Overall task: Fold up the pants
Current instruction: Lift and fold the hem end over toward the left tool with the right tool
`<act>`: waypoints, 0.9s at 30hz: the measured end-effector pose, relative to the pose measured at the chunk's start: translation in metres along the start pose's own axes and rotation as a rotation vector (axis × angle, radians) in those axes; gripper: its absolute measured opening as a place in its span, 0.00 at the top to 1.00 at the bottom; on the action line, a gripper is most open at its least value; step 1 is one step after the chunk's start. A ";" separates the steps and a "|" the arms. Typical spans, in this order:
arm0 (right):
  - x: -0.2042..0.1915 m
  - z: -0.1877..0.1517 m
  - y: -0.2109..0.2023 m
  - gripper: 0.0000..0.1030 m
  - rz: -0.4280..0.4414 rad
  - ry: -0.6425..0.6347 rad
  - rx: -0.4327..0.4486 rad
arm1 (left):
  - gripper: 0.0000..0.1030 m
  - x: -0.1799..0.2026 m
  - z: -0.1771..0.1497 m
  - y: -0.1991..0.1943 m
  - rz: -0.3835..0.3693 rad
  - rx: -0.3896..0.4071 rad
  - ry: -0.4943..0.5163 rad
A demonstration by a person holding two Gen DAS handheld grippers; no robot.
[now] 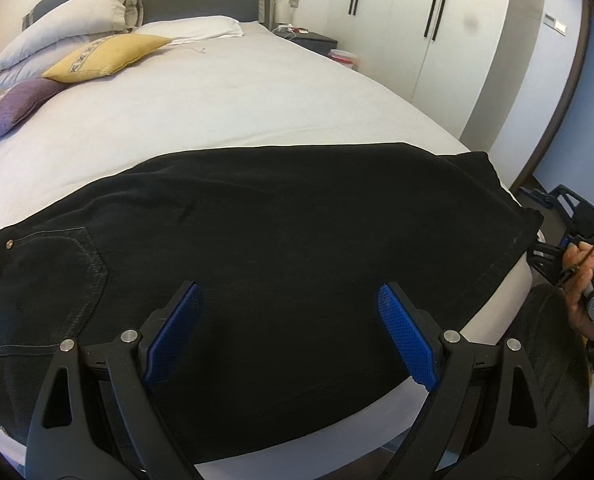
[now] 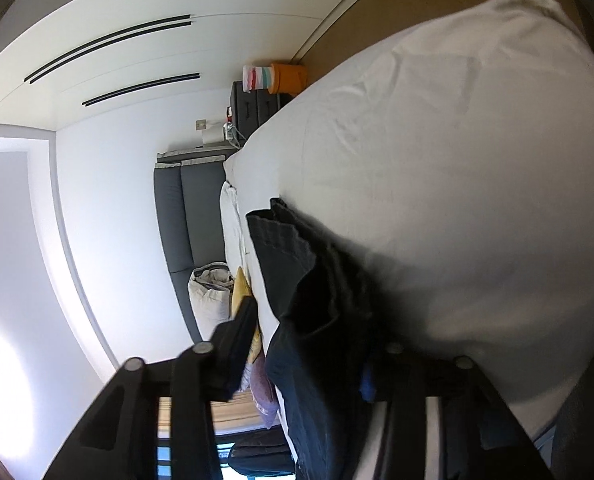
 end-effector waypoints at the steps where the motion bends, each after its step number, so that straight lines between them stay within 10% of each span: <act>1: -0.001 0.001 0.003 0.69 -0.004 -0.007 -0.002 | 0.12 0.004 0.001 0.002 -0.006 -0.002 0.006; 6: 0.004 0.006 0.015 0.92 -0.020 -0.015 -0.011 | 0.12 0.022 0.005 0.014 -0.015 -0.022 0.041; 19: -0.012 0.007 0.004 0.92 -0.085 -0.109 0.026 | 0.12 0.053 0.015 0.058 -0.111 -0.084 -0.017; 24: -0.085 -0.027 0.016 0.92 -0.176 -0.455 -0.010 | 0.12 0.029 0.022 0.056 -0.124 -0.075 -0.102; 27: -0.140 -0.101 0.056 0.92 -0.244 -0.869 -0.167 | 0.12 0.009 0.034 0.050 -0.149 -0.049 -0.188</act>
Point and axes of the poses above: each gripper's, at about its wrist camera, not at the fingertips, and y roughly the way its jaws point, x to its right, z to its top, the point moved 7 cm from there along y, roughly the way its jaws point, and after that the axes turned 8 degrees about -y, right-handed, at the moved point
